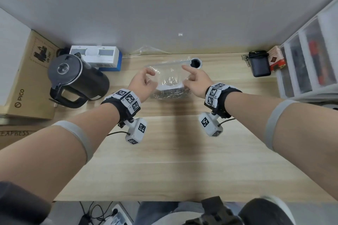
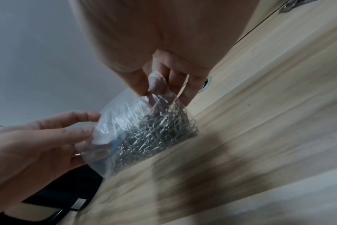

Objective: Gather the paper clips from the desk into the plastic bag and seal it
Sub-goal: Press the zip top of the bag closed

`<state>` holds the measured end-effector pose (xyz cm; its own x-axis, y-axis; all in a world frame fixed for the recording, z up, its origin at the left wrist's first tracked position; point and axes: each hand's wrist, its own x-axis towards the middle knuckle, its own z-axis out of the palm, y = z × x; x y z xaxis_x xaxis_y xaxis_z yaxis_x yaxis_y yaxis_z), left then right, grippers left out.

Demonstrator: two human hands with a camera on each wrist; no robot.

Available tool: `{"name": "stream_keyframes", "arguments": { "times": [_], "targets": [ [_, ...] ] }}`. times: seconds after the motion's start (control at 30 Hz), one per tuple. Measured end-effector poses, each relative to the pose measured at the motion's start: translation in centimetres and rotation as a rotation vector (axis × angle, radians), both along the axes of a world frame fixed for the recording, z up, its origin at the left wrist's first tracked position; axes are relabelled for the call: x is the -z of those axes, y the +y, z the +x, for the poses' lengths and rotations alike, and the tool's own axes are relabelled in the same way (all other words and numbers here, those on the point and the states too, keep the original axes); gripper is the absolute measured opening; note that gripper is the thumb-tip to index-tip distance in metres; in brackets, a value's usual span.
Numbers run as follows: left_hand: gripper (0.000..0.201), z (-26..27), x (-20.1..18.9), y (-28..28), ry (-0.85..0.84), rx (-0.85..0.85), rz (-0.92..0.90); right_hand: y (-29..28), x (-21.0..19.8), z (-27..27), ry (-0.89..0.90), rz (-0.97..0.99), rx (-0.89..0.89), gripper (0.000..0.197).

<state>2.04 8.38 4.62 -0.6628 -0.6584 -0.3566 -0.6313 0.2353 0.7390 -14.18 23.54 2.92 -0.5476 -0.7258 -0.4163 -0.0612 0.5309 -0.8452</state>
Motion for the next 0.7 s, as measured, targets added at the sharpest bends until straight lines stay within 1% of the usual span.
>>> {"name": "stream_keyframes", "arguments": {
  "times": [0.07, 0.13, 0.17, 0.23, 0.3, 0.33, 0.43, 0.63, 0.7],
  "targets": [
    [0.061, 0.3, -0.4, 0.2, -0.024, 0.042, 0.016, 0.5, -0.5, -0.1, 0.046, 0.026, -0.071, 0.075],
    [0.089, 0.4, -1.0, 0.7, -0.088, 0.121, -0.028, 0.8, -0.9, 0.1, 0.099, 0.075, -0.155, 0.089],
    [0.098, 0.4, -1.3, 1.0, -0.142, 0.163, -0.056, 0.9, -1.0, 0.2, 0.131, 0.110, -0.200, 0.094],
    [0.106, 0.2, -1.6, 1.6, -0.252, 0.242, -0.147, 1.1, -1.4, 0.5, 0.208, 0.190, -0.284, 0.097],
    [0.102, -0.1, -1.6, 2.2, -0.325, 0.285, -0.222, 1.2, -1.7, 0.8, 0.277, 0.254, -0.336, 0.084],
    [0.095, -0.3, -1.7, 2.5, -0.349, 0.301, -0.249, 1.3, -1.9, 0.9, 0.301, 0.275, -0.340, 0.077],
    [0.074, -0.6, -1.9, 3.1, -0.404, 0.323, -0.305, 1.7, -1.9, 1.4, 0.322, 0.321, -0.328, 0.068],
    [0.047, -0.8, -1.5, 3.4, -0.416, 0.335, -0.281, 2.4, -2.0, 1.3, 0.318, 0.374, -0.363, 0.045],
    [0.041, -0.9, -1.2, 3.5, -0.414, 0.320, -0.260, 2.7, -1.9, 1.1, 0.317, 0.381, -0.369, 0.043]
  ]
}}
